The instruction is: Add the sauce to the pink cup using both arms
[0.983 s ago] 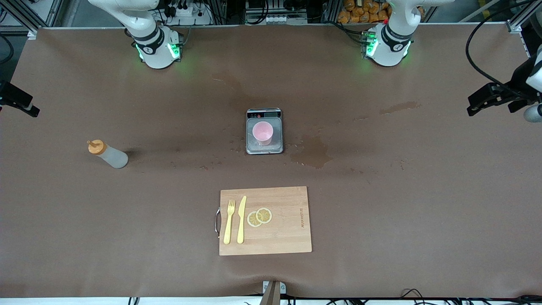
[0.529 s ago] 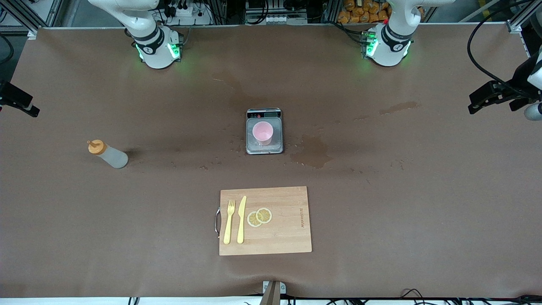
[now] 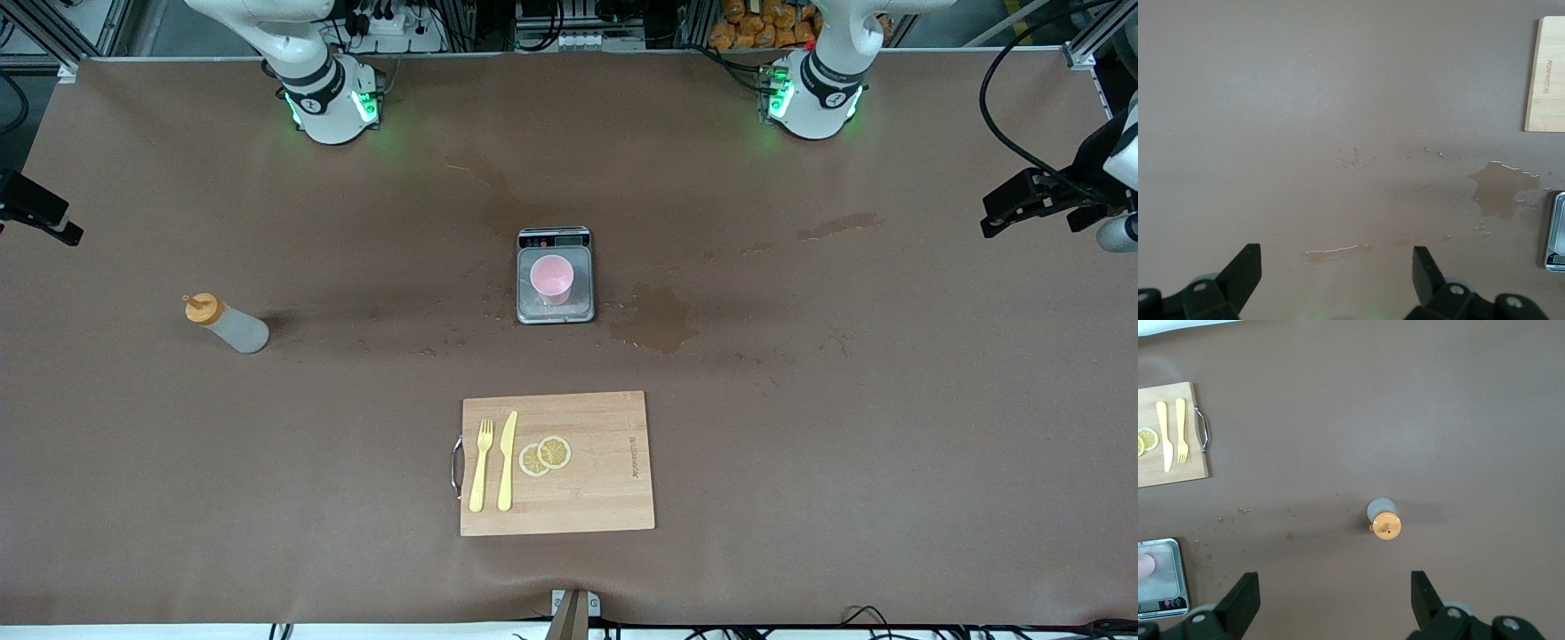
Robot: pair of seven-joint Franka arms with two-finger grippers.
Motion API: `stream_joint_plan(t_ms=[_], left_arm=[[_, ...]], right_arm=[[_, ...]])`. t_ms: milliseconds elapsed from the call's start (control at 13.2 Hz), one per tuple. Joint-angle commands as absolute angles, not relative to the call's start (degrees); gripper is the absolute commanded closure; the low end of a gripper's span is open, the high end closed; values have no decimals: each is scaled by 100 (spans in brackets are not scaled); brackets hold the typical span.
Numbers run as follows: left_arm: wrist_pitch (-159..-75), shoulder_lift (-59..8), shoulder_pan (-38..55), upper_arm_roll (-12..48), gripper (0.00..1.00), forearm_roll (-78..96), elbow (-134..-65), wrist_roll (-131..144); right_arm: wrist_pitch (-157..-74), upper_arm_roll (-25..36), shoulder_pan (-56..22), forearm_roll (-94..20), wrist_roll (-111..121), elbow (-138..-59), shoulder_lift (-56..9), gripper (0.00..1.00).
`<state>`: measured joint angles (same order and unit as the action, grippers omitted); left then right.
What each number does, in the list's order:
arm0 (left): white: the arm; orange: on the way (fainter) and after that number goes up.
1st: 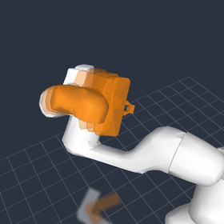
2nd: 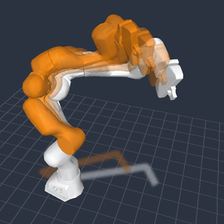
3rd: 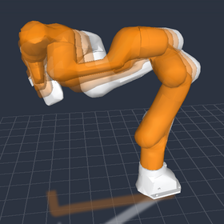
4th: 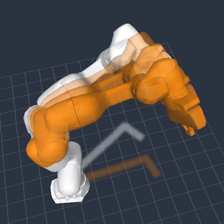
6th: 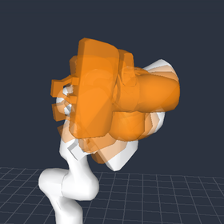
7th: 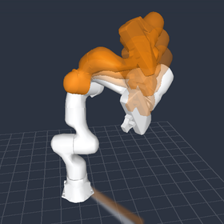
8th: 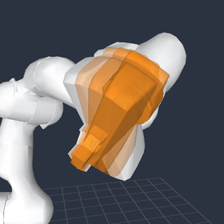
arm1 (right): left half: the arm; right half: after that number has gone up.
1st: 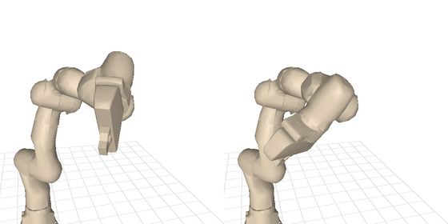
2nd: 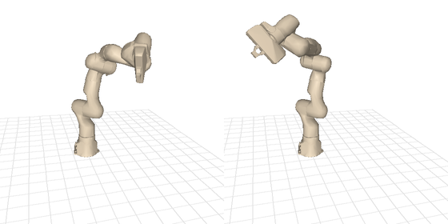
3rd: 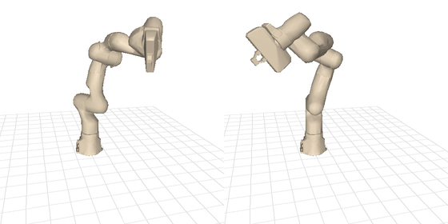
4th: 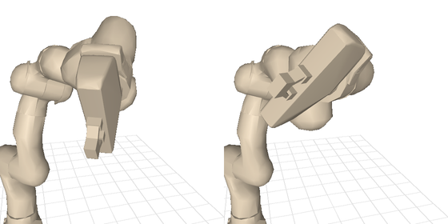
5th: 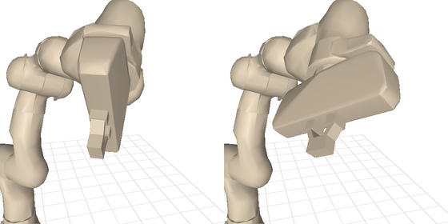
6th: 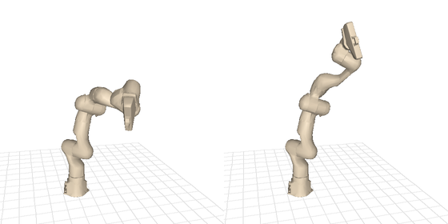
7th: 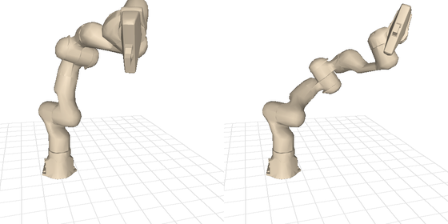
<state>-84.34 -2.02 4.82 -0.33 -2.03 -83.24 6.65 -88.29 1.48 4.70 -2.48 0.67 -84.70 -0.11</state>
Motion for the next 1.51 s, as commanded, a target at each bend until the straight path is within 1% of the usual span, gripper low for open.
stream_joint_plan(t_ms=[0, 908, 1134, 1437], left_arm=[[-8315, -88, 519, -97, 0, -105, -8385, 554], [-8288, -79, 439, -149, 0, -123, -8385, 554], [-8271, -114, 448, -141, 0, -149, -8341, 571], [-8271, -105, 448, -114, 0, -123, -8350, 554]], right_arm=[[-8789, 132, 510, -264, 53, -8446, 35, 0], [-8745, 132, 580, -272, 53, -8446, 53, 0], [-8508, 132, 589, -342, 44, -8464, 44, 0], [-8525, 132, 580, -343, 53, -8438, 27, 0]])
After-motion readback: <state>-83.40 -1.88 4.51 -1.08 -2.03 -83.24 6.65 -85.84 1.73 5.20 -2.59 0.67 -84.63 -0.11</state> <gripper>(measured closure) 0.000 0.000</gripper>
